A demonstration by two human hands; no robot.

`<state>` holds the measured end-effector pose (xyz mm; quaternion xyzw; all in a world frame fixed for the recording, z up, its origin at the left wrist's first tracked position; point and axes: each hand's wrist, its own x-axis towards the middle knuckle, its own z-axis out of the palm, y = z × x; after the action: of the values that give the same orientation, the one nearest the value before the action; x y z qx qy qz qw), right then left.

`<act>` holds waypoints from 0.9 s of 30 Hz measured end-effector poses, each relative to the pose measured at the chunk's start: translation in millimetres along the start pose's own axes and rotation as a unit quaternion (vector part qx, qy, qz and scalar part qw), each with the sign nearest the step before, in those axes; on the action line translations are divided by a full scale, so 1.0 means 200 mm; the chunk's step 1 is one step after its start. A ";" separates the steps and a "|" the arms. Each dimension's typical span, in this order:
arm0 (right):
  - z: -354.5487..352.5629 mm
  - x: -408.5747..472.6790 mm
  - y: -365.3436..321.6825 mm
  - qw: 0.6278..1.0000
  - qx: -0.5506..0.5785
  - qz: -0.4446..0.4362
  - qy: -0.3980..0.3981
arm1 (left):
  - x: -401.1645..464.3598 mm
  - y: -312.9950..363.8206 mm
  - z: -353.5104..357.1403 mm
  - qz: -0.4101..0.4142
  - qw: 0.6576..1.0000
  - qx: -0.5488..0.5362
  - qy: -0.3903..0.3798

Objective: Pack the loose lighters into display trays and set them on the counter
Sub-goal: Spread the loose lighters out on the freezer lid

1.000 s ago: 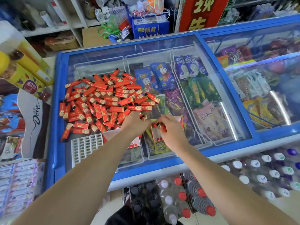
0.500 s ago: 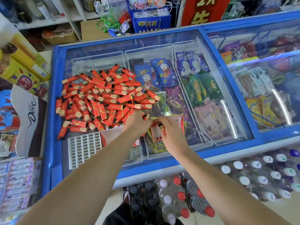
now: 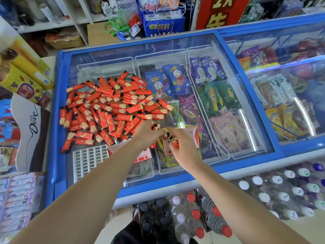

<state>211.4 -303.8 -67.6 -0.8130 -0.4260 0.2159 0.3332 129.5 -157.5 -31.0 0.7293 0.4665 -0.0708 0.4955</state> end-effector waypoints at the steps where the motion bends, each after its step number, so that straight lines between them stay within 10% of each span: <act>1: -0.02 0.00 -0.02 0.997 0.058 0.046 0.009 | 0.00 0.00 0.00 0.008 1.000 0.007 0.002; 4: -0.06 0.01 -0.05 0.965 0.222 0.130 0.046 | 0.00 -0.01 0.00 0.020 1.000 0.013 0.005; 18: -0.14 0.00 0.06 0.928 0.300 0.219 0.018 | 0.00 -0.03 0.04 0.043 0.996 0.077 0.027; 27: -0.10 0.02 0.10 0.996 0.038 0.052 0.059 | -0.02 0.01 0.04 0.034 0.997 0.067 0.015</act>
<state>237.3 -316.5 -68.3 -0.8323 -0.3543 0.2007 0.3762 132.0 -165.5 -31.8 0.7775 0.4427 -0.0741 0.4405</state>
